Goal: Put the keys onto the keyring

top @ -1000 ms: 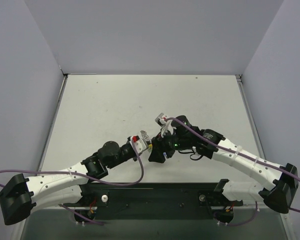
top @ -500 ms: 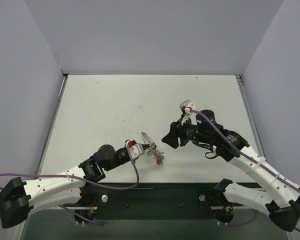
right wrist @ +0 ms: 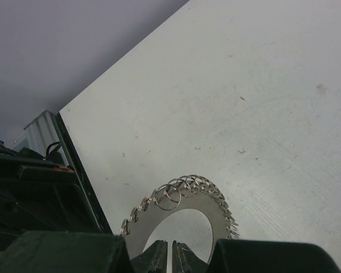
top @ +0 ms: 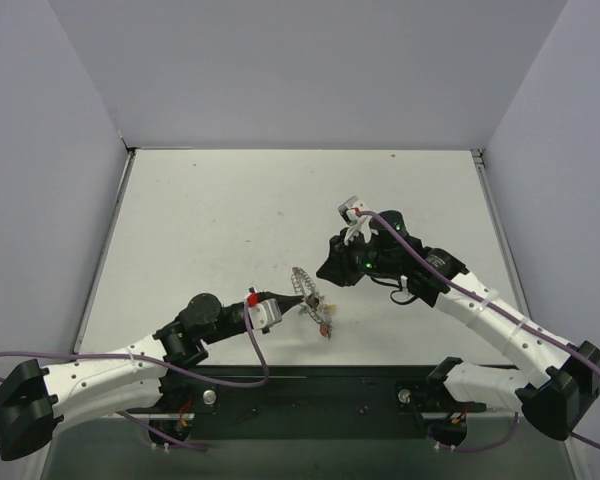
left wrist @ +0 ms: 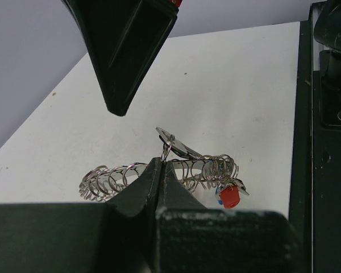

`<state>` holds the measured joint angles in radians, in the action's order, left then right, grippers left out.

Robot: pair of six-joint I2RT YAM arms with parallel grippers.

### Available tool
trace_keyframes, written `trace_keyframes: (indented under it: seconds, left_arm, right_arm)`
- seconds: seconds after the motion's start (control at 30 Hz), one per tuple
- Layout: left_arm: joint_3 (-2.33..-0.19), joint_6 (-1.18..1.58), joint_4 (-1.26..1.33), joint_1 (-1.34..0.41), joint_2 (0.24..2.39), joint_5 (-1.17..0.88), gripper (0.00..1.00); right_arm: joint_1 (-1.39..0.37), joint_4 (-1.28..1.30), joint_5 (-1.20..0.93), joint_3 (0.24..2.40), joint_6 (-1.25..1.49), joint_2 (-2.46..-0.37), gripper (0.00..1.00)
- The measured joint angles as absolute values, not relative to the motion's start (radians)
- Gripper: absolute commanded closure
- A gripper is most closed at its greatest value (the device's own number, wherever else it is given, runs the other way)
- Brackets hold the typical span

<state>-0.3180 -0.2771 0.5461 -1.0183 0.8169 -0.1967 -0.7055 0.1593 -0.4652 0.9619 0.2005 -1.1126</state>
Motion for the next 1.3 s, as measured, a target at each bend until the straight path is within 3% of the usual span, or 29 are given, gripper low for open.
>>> trace_keyframes:
  seconds: [0.3, 1.3]
  left_arm:
    - [-0.318, -0.285, 0.556, -1.018, 0.816, -0.222, 1.00]
    - [-0.298, -0.300, 0.596, -1.018, 0.798, -0.259, 1.00]
  right_arm:
    - [-0.706, 0.141, -0.539, 0.953, 0.212, -1.139, 0.91]
    - [-0.747, 0.147, -0.773, 0.872, 0.205, -1.070, 0.81]
